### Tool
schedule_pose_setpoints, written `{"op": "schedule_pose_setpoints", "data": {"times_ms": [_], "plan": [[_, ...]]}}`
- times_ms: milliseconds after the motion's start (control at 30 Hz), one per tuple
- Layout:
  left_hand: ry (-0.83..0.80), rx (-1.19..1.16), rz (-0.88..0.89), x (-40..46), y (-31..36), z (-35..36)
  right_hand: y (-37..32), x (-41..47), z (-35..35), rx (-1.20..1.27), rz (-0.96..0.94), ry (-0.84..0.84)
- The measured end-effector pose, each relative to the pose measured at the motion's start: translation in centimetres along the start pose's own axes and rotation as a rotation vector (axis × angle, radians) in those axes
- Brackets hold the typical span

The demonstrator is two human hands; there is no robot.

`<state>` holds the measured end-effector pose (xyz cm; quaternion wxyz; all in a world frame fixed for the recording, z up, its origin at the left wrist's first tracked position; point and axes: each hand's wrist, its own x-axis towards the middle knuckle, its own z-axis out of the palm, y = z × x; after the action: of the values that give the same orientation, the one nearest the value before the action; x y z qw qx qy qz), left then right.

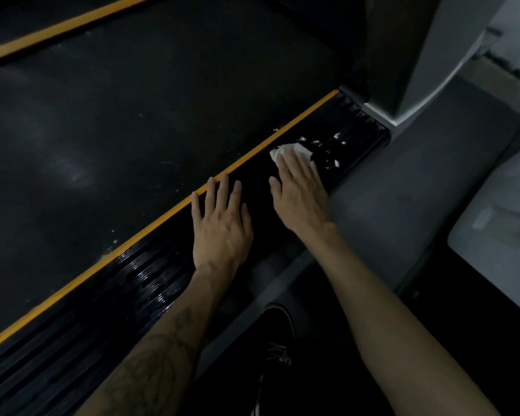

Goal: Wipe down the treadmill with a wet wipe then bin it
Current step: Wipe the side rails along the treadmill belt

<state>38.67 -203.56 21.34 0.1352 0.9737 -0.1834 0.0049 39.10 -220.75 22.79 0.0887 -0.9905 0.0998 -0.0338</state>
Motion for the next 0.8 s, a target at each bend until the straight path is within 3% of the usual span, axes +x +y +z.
{"op": "schedule_pose_setpoints", "data": {"times_ms": [200, 367, 533, 700, 800], "plan": [[-0.010, 0.008, 0.003, 0.1, -0.1, 0.0, -1.2, 0.9, 0.2, 0.012, -0.122, -0.050], [-0.007, -0.015, -0.007, 0.1, 0.0, -0.1, -0.2, 1.1, -0.1, 0.004, 0.009, -0.036], [0.005, -0.006, 0.009, 0.2, -0.1, 0.1, -1.5, 0.8, 0.3, -0.013, -0.140, -0.068], [0.008, -0.006, 0.008, 0.0, -0.1, 0.2, 0.3, 2.1, -0.2, -0.005, 0.001, -0.050], [0.006, -0.004, 0.012, 0.2, -0.2, 0.1, -1.1, 0.0, 0.0, 0.027, -0.064, -0.065]]}}
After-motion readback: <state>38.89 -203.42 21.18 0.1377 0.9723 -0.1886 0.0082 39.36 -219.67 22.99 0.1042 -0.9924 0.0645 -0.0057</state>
